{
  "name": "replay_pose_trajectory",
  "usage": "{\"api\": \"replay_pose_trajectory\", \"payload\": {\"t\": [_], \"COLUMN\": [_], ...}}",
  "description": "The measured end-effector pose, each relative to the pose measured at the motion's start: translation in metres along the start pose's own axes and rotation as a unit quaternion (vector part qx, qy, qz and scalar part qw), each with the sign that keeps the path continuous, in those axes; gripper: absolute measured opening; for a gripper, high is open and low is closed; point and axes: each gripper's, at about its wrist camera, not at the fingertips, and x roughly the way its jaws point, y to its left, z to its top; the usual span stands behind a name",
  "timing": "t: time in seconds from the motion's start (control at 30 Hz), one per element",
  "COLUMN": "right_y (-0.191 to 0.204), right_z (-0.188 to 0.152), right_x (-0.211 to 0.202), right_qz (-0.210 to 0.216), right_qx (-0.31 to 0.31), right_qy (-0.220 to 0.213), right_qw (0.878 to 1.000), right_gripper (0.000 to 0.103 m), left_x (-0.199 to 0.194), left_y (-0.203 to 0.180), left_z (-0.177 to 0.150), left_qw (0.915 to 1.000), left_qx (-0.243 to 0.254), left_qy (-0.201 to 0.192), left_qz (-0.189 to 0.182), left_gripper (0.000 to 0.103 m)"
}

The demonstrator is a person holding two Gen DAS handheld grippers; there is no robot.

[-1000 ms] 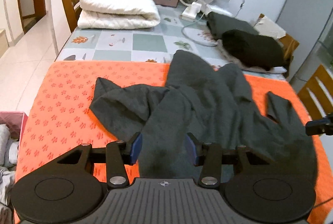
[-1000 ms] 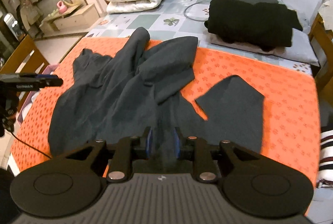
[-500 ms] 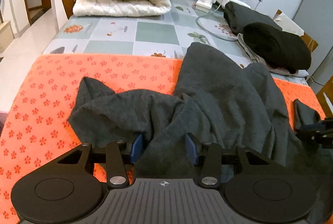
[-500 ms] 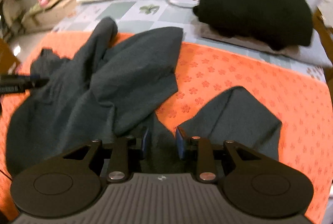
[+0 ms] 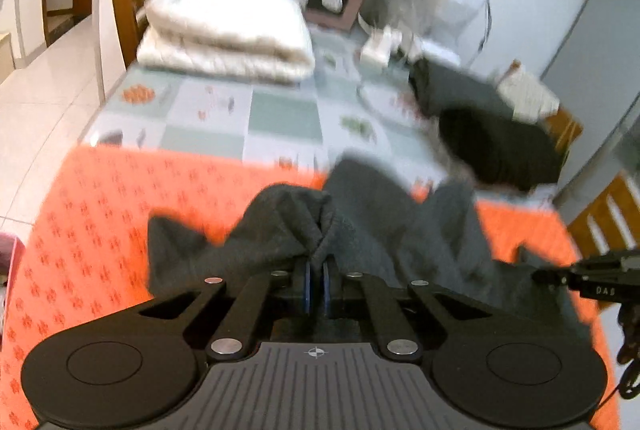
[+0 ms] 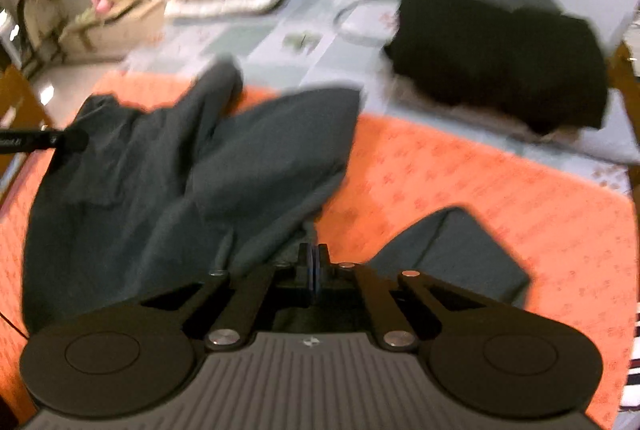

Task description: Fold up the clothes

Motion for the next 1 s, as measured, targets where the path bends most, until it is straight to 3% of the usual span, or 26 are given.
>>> {"api": "replay_pose_trajectory", "payload": {"t": [0.23, 0.43, 0.57, 0.7, 0.83, 1.0], "right_y": [-0.030, -0.057, -0.062, -0.057, -0.045, -0.023], "right_z": [0.052, 0.115, 0.135, 0.116, 0.070, 0.003], "right_x": [-0.056, -0.099, -0.125, -0.124, -0.098, -0.065], "right_qz": [-0.019, -0.033, -0.031, -0.023, -0.019, -0.028], "right_qx": [0.041, 0.063, 0.053, 0.035, 0.030, 0.028], "right_qy": [-0.103, -0.203, -0.243, -0.218, -0.152, -0.059], "right_qw": [0.994, 0.977, 0.968, 0.975, 0.988, 0.997], "right_gripper": [0.002, 0.002, 0.002, 0.002, 0.002, 0.002], "left_x": [-0.021, -0.030, -0.040, -0.030, -0.011, -0.013], "left_y": [0.009, 0.010, 0.006, 0.018, 0.035, 0.047], "left_z": [0.067, 0.140, 0.151, 0.116, 0.052, -0.018], "left_qw": [0.9964, 0.9857, 0.9824, 0.9889, 0.9961, 0.9980], "left_qx": [-0.046, -0.063, -0.043, -0.038, -0.038, -0.047], "left_qy": [-0.066, -0.141, -0.158, -0.109, -0.031, 0.018], "left_qz": [-0.029, -0.068, -0.089, -0.093, -0.074, -0.039], "left_gripper": [0.008, 0.008, 0.008, 0.008, 0.008, 0.008]}}
